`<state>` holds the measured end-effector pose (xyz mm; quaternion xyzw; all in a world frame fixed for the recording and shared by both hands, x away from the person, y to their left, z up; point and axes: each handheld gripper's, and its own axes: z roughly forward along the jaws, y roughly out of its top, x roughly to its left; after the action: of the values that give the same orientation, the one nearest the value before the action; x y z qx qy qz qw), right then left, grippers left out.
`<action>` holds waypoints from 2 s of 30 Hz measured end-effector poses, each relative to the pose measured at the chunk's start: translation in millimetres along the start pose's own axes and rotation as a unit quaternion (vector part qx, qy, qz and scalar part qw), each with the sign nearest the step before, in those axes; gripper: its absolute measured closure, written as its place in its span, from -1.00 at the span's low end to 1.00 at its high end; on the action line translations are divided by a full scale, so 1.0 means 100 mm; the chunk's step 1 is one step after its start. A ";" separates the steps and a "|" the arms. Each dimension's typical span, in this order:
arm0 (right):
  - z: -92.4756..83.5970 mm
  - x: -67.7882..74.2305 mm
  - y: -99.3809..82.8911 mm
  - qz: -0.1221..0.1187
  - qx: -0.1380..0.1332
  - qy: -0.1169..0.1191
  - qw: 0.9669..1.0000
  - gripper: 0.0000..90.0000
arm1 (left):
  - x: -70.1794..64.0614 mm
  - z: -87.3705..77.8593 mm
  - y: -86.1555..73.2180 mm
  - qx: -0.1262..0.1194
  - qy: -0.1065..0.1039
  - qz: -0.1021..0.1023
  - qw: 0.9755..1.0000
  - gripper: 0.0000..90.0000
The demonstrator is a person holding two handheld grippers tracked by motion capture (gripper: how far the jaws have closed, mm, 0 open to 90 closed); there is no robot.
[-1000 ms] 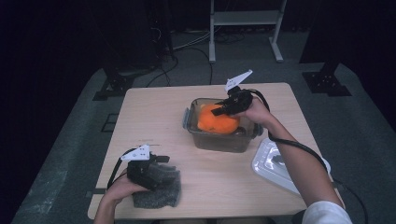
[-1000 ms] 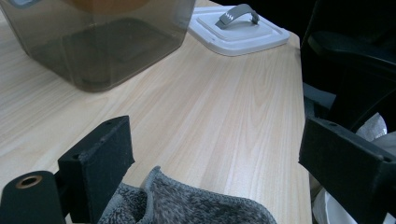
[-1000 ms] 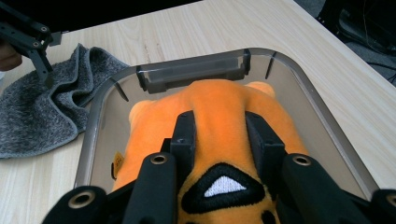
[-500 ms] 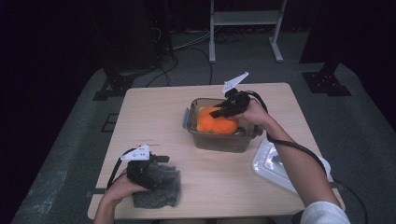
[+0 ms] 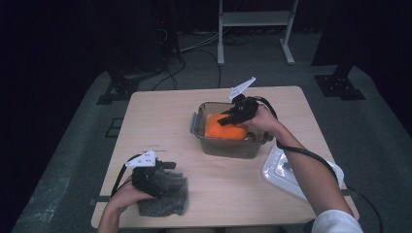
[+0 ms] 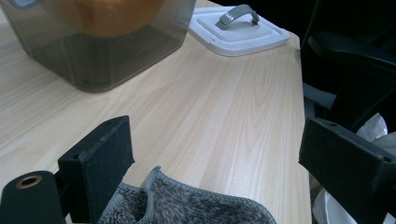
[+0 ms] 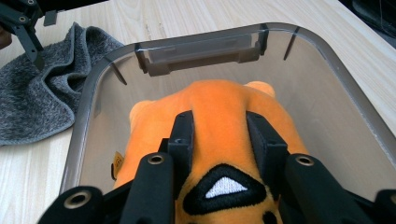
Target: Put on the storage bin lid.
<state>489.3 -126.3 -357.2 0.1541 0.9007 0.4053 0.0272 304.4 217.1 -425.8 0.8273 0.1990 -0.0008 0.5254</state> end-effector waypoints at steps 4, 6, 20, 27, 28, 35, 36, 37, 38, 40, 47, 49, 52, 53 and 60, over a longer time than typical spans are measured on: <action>0.00 0.01 0.00 -0.001 0.003 0.001 1.000 0.45 | 0.00 0.01 0.00 0.000 -0.001 0.000 1.000 -0.80; 0.00 0.00 0.00 0.000 0.003 0.001 1.000 0.45 | 0.00 0.01 0.00 0.000 -0.001 0.000 1.000 -0.80; 0.04 0.02 0.00 0.006 0.024 0.003 1.000 0.28 | 0.00 0.00 0.00 -0.001 0.000 0.000 1.000 -0.80; 0.06 0.01 0.00 0.007 0.032 0.006 0.999 0.13 | 0.00 0.00 0.00 0.000 0.001 -0.002 1.000 -0.80; 0.07 0.01 -0.01 0.009 0.033 0.007 0.999 0.13 | 0.00 0.00 0.00 0.000 0.001 -0.001 1.000 -0.80; 0.08 0.02 -0.02 0.009 0.041 0.010 0.999 0.16 | 0.00 0.01 0.00 0.001 0.000 -0.001 1.000 -0.80; 0.07 0.02 -0.02 0.011 0.034 0.014 0.999 0.21 | 0.00 0.01 0.00 0.001 0.000 -0.001 1.000 -0.80; 0.05 0.02 -0.01 0.014 0.024 0.018 0.999 0.20 | 0.00 0.01 0.00 0.001 0.001 0.000 1.000 -0.80; 0.03 0.02 0.01 0.015 0.021 0.017 1.000 0.20 | 0.00 0.01 0.00 0.001 0.001 0.000 1.000 -0.80; 0.00 0.03 0.03 0.010 0.026 0.015 1.000 0.17 | 0.00 0.01 0.00 0.001 0.001 0.000 1.000 -0.80; -0.05 0.08 0.04 0.006 0.024 0.016 1.000 0.14 | 0.00 0.01 0.00 0.001 0.000 0.002 1.000 -0.80; -0.08 0.09 0.04 0.007 0.018 0.018 1.000 0.13 | 0.00 0.01 0.00 0.001 0.000 0.001 1.000 -0.80; -0.14 0.10 0.04 0.012 0.010 0.020 1.000 0.12 | 0.00 0.01 0.01 0.001 0.000 0.001 1.000 -0.80; -0.15 0.11 0.03 0.012 0.007 0.021 1.000 0.11 | 0.00 0.01 0.01 0.001 0.000 0.001 1.000 -0.80; -0.31 0.14 -0.01 0.017 -0.005 0.016 1.000 0.06 | -0.01 0.03 0.00 0.002 0.000 -0.001 1.000 -0.80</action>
<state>470.2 -144.5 -336.0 0.1630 0.8964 0.4122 0.0066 304.4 214.6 -426.7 0.8284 0.1993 -0.0020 0.5234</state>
